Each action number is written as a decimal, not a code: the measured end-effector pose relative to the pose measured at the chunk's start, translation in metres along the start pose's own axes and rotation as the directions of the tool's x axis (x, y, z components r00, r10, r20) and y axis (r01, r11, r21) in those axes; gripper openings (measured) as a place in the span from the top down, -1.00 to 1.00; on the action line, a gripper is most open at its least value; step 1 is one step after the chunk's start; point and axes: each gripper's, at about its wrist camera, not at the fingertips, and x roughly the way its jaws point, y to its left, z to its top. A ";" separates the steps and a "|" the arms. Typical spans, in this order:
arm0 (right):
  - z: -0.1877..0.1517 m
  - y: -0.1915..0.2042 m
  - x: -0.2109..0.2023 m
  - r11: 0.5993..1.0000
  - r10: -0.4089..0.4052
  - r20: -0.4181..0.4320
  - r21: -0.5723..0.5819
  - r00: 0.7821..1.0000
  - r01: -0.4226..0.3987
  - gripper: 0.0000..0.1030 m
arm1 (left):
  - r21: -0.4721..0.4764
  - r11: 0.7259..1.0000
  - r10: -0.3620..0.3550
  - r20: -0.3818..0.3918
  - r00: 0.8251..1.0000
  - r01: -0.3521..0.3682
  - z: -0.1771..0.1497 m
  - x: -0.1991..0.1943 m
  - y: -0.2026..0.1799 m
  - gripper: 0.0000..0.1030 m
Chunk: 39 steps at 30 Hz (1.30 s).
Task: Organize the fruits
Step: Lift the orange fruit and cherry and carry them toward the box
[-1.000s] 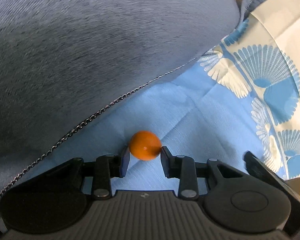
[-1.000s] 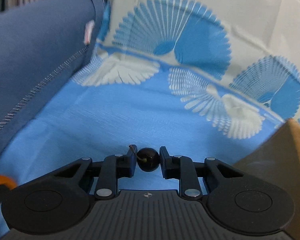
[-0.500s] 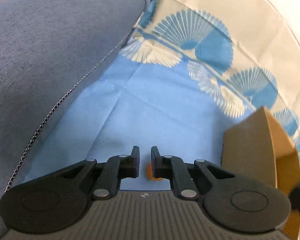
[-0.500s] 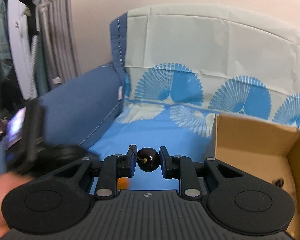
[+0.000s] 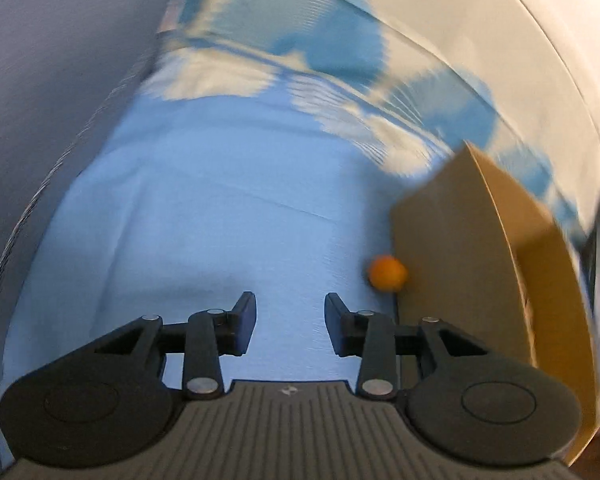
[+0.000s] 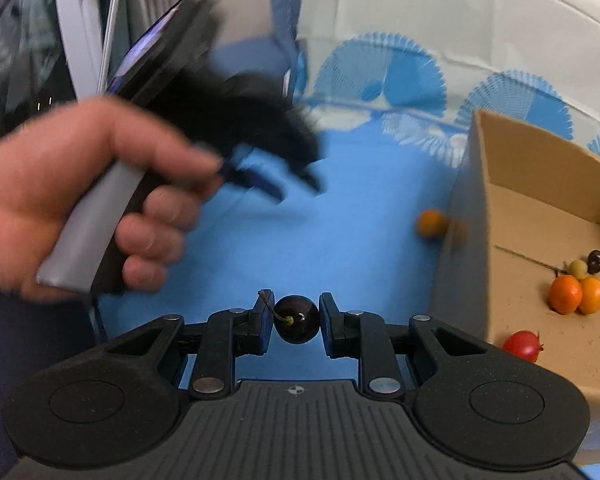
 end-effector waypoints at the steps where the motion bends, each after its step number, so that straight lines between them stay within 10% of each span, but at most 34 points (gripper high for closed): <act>1: -0.001 0.001 0.002 1.000 0.004 -0.011 -0.004 1.000 -0.004 0.51 | 0.058 0.998 0.005 0.003 1.000 -0.005 0.001 0.005 -0.007 0.18; 14: 0.001 0.001 0.055 0.997 -0.070 -0.161 0.033 0.984 0.076 0.51 | 0.373 0.907 -0.189 -0.051 0.981 0.194 0.010 0.073 -0.057 0.18; 21: 0.004 0.000 0.068 0.996 -0.076 -0.189 0.037 0.979 0.085 0.51 | 0.477 0.854 -0.183 -0.096 0.978 0.207 0.005 0.104 -0.073 0.18; 35: 0.003 0.011 0.066 0.996 -0.073 -0.209 0.037 0.975 0.082 0.51 | 0.541 0.817 -0.184 -0.085 0.979 0.201 -0.002 0.112 -0.085 0.38; 39: 0.002 0.011 0.065 0.996 -0.073 -0.202 0.031 0.977 0.081 0.51 | 0.475 0.863 -0.174 -0.038 0.984 0.171 0.006 0.097 -0.073 0.39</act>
